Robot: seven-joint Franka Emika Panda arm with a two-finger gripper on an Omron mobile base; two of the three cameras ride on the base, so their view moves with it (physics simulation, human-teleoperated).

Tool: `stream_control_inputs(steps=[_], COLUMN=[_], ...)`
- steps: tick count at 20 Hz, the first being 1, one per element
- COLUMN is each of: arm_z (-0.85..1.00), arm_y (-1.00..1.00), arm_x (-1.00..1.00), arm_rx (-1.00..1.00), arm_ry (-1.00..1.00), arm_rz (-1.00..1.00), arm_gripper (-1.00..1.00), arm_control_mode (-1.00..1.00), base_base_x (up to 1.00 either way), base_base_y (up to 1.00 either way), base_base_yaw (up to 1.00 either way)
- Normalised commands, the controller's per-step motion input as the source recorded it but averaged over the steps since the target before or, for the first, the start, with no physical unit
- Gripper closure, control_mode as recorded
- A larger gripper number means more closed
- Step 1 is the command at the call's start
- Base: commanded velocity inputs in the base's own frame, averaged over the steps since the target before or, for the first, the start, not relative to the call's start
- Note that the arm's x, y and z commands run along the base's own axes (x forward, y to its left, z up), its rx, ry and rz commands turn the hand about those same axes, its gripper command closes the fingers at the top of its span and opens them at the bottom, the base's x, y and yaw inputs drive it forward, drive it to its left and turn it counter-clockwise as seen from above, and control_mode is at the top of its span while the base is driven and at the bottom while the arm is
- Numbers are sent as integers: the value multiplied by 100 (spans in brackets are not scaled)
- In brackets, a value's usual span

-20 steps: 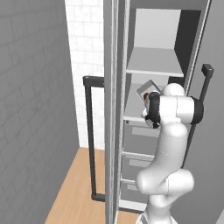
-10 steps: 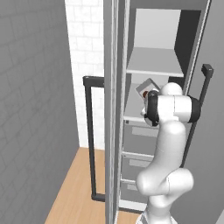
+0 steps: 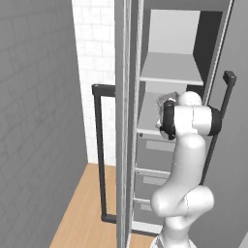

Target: Take the meat container that has the chicken drumstick and place it on the second highest rack of the freezer. Then take the vegetable container that has the garlic and eggplant and place it on the highest rack of the freezer.

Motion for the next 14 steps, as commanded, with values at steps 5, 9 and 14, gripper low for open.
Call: stream_control_inputs(steps=[5,9,14], arm_z=[0,7,14], arm_y=[-6,-14,4], arm_x=[-31,-63,-91], arm_rx=[0,0,2], arm_ry=[-3,-8,-2], arm_rz=[-1,-3,-13], arm_gripper=[-100,-100,-100], arm_control_mode=[-100,-100,-100], base_base_x=[0,0,0], base_base_y=[0,0,0], base_base_yaw=[0,0,0])
